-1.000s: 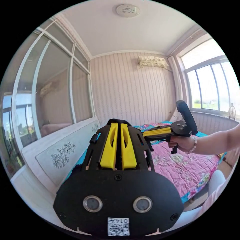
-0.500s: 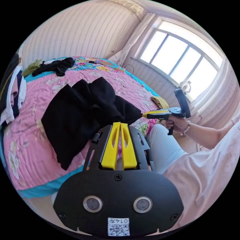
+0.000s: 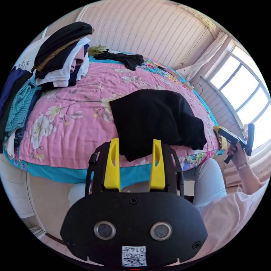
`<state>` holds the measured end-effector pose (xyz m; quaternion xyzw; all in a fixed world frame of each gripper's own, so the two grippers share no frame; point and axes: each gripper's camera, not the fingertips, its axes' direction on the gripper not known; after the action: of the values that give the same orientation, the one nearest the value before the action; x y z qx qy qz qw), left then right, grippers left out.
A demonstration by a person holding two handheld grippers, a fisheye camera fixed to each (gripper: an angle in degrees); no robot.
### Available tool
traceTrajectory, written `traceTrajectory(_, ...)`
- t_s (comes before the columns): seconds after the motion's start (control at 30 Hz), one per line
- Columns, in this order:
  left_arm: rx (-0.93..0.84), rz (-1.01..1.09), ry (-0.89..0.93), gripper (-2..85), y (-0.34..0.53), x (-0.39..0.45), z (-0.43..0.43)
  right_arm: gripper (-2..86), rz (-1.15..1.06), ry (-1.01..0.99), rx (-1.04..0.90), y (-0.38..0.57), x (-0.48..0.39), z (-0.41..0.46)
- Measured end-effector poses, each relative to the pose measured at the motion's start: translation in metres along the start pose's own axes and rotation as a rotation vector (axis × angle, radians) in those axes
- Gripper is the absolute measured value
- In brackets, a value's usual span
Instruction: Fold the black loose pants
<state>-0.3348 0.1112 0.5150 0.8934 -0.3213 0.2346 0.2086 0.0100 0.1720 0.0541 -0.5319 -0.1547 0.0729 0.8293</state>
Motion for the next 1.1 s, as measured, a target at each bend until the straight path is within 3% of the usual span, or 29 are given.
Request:
traceTrajectory(0.1, -0.146, -0.053, 0.009, 13.8, -0.018, 0.009, 0.049, 16.6, -0.239, -0.007, 0.016, -0.017, -0.038, 0.002)
traceTrajectory(0.17, -0.144, -0.046, -0.06, 9.1, -0.025, 0.019, 0.057, 14.7, -0.352, 0.047, -0.007, -0.023, -0.055, 0.014)
traceTrajectory(0.23, -0.143, -0.04, -0.028, 1.9, -0.032, 0.028, 0.058, 2.1, -0.381, 0.086, -0.135, -0.031, -0.053, 0.036)
traceTrajectory(0.3, -0.133, -0.086, 0.045, 0.4, -0.037, 0.028, 0.054, 0.8, -0.288, 0.005, -0.203, -0.042, -0.033, 0.035)
traceTrajectory(0.43, 0.014, -0.018, 0.141, -0.6, -0.054, 0.052, 0.027, -0.1, -0.064, -0.275, -0.055, -0.059, 0.037, -0.027)
traceTrajectory(0.57, 0.182, 0.135, 0.311, -0.3, -0.075, 0.107, -0.001, 0.1, 0.124, -0.329, 0.131, -0.059, 0.11, -0.098)
traceTrajectory(0.73, 0.267, 0.48, 0.596, 4.6, -0.073, 0.241, -0.014, 1.0, 0.431, -0.224, 0.329, -0.013, 0.205, -0.189)
traceTrajectory(0.87, 0.127, 0.574, 0.593, 7.1, -0.055, 0.278, 0.023, 1.5, 0.629, -0.092, 0.201, 0.025, 0.253, -0.2)
traceTrajectory(0.97, -0.031, 0.401, 0.549, 6.7, -0.051, 0.245, 0.054, 2.1, 0.621, 0.036, 0.123, 0.037, 0.264, -0.212)
traceTrajectory(1.1, -0.003, 0.175, 0.331, 6.6, -0.051, 0.162, 0.051, 2.3, 0.611, 0.145, 0.141, 0.031, 0.27, -0.239)
